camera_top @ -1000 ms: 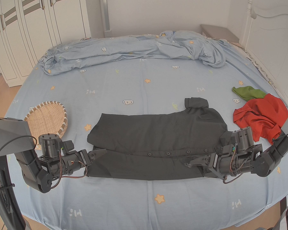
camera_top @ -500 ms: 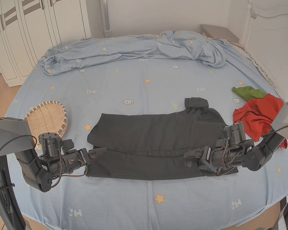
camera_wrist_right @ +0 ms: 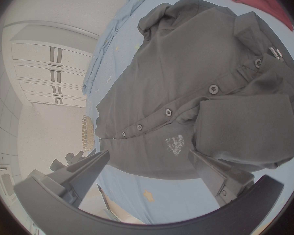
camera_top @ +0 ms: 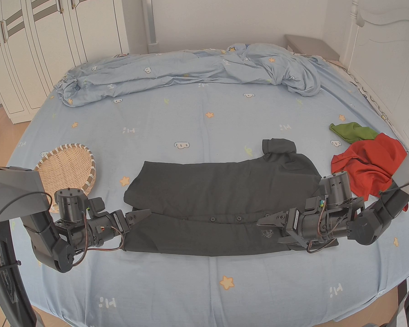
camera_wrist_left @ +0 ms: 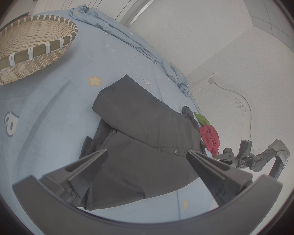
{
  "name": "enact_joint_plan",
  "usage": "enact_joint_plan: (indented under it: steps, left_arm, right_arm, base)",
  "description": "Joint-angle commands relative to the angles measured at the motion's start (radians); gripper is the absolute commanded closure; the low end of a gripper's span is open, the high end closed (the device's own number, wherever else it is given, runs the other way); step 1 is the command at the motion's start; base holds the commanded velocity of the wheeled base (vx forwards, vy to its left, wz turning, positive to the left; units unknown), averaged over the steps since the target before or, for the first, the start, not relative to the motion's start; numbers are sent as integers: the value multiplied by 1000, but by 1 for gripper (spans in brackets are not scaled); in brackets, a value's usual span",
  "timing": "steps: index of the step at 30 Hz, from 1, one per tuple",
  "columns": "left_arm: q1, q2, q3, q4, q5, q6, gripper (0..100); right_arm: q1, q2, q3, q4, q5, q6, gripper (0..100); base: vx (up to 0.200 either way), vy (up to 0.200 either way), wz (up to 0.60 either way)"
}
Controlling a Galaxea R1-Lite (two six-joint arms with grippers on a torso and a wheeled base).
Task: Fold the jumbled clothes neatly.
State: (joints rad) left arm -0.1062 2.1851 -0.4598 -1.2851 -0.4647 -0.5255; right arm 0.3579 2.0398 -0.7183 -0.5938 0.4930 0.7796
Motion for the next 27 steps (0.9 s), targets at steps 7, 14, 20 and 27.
enact_joint_plan:
  steps: [7,14,20,27]
  left_arm:
    - [-4,13,0,0,0,-1,0]
    - [0,36,-7,-2,0,1,0]
    - [25,45,-16,-2,0,1,0]
    - [91,21,-37,-2,-15,-1,0]
  right_arm:
    - [-69,-158,46,0,38,3,0]
    - [-142,23,-29,-17,22,-63,0]
    - [-158,119,-50,-54,19,-66,0]
    - [-166,120,-36,-86,21,-62,0]
  base:
    - [0,0,0]
    - [0,0,0]
    - [0,0,0]
    - [0,0,0]
